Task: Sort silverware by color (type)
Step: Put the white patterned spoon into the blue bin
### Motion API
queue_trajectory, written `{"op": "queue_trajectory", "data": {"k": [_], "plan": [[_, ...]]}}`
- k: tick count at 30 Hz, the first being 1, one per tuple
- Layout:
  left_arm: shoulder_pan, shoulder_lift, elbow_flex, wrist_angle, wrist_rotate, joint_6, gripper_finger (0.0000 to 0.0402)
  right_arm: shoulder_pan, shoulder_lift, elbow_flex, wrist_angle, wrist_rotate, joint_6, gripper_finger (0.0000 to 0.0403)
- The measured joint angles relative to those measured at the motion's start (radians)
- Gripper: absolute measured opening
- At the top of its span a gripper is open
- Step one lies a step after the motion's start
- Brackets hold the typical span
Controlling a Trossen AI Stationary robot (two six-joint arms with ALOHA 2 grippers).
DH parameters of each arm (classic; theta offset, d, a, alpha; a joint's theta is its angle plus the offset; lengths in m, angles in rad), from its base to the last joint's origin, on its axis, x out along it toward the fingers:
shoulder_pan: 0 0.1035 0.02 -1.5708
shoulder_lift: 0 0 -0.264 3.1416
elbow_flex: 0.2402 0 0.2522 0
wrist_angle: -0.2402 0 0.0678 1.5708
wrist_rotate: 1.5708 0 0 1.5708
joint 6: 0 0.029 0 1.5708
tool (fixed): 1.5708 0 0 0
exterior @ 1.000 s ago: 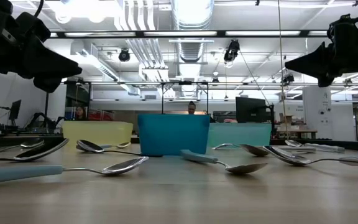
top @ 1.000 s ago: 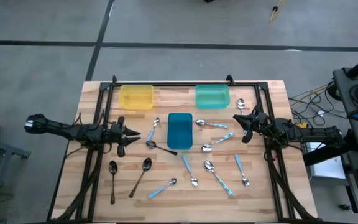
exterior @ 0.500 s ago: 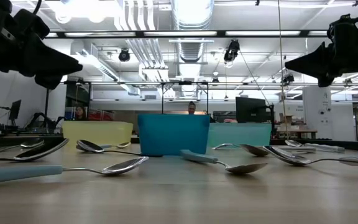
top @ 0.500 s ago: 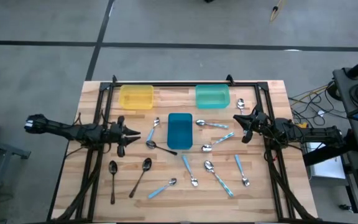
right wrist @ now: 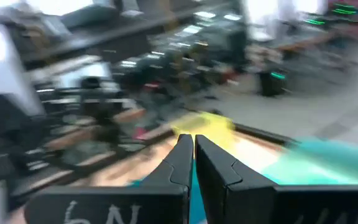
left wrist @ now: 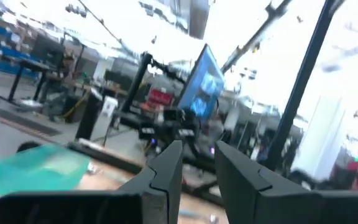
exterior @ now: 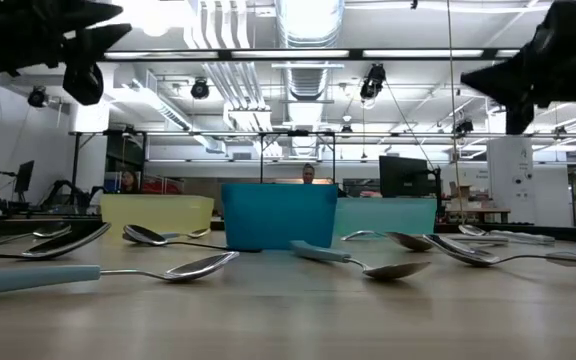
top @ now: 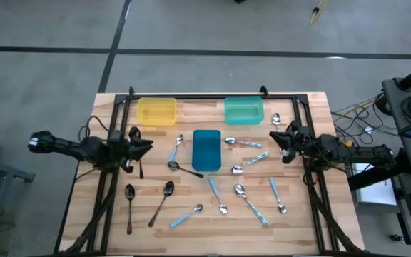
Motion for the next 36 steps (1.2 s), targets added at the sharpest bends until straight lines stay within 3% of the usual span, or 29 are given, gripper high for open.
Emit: {"op": "queue_trajectory", "data": {"k": [3, 9, 15, 22, 31, 36], "plan": [[0.0, 0.004, 0.0, 0.057, -0.027, 0.041, 0.0076, 0.0, 0.028, 0.0, 0.101, -0.051, -0.041, 0.0009], [0.0, 0.061, 0.0, 0.176, -0.076, 0.086, 0.0076, -0.002, 0.105, 0.004, 0.194, -0.007, -0.069, 0.0009], [0.0, 0.181, 0.026, 0.298, -0.077, 0.151, 0.0076, -0.003, 0.223, 0.101, 0.121, 0.069, -0.095, 0.0009], [0.0, 0.34, 0.148, 0.294, -0.175, 0.279, 0.0076, -0.003, 0.353, 0.298, -0.149, 0.165, -0.091, 0.0009], [0.0, 0.433, 0.293, 0.012, -0.281, 0.278, 0.0076, -0.002, 0.488, 0.54, -0.522, 0.153, 0.073, 0.0009], [0.0, 0.442, 0.378, -0.21, -0.301, 0.204, 0.0076, -0.002, 0.556, 0.621, -0.641, 0.053, 0.115, 0.0009]]}}
